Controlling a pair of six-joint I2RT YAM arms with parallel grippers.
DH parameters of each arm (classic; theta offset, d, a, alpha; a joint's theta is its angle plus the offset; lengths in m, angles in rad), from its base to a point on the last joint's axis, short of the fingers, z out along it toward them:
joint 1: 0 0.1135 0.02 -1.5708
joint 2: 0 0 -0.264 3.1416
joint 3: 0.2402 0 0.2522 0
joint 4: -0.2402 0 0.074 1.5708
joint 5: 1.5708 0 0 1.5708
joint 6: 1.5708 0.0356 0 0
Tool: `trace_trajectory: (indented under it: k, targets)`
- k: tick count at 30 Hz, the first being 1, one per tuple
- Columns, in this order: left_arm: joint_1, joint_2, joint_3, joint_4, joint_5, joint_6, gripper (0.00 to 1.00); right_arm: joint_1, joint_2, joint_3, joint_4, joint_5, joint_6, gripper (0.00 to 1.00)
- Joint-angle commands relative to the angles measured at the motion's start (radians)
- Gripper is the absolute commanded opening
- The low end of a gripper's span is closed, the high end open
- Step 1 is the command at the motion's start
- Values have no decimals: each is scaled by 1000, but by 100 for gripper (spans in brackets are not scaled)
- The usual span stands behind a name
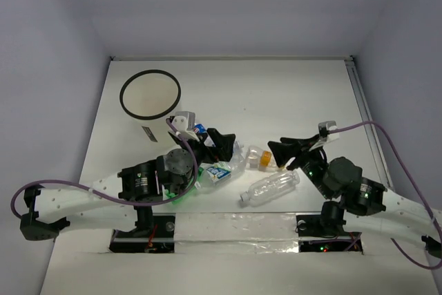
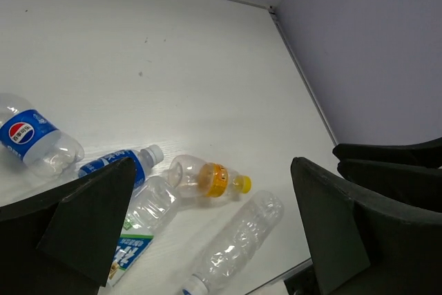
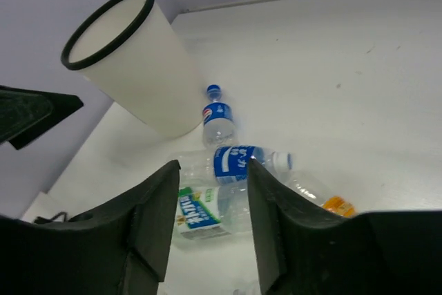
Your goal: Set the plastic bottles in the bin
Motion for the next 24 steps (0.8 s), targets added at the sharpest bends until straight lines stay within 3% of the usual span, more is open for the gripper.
trace_trajectory:
  k: [1,4,5,6,7,9,10,12,13,14,15,24]
  targets:
    - [0,-4,6,23,-18,0,93,-4,30,67,-24,-57,-42,46]
    - [0,7,10,20,-12,9,86,-4,90,87,-39,-88,-48,23]
    - [0,4,7,22,-7,7,78,-4,111,104,-48,-93,-48,11]
    - [0,-1,3,23,-5,6,71,-4,133,113,-51,-97,-48,7]
    - [0,-12,-8,22,-4,4,58,-4,176,123,-53,-114,-55,2]
    - [0,-29,-20,16,-2,0,43,-13,217,149,-42,-134,-61,0]
    - [0,-45,-30,-3,-5,-13,31,-33,239,156,-33,-177,-67,0]
    - [0,-62,-42,-23,-5,-29,20,-97,311,194,-10,-246,-81,0]
    - [0,-79,-54,-33,-8,-42,15,-126,335,205,5,-292,-87,0]
    - [0,-88,-60,-61,-15,-66,4,-158,395,218,43,-411,-99,0]
    - [0,-107,-76,-89,-22,-83,0,-215,430,248,60,-512,-99,0]
    - [0,-266,-162,-247,-58,-226,0,-317,934,598,130,-849,-125,0]
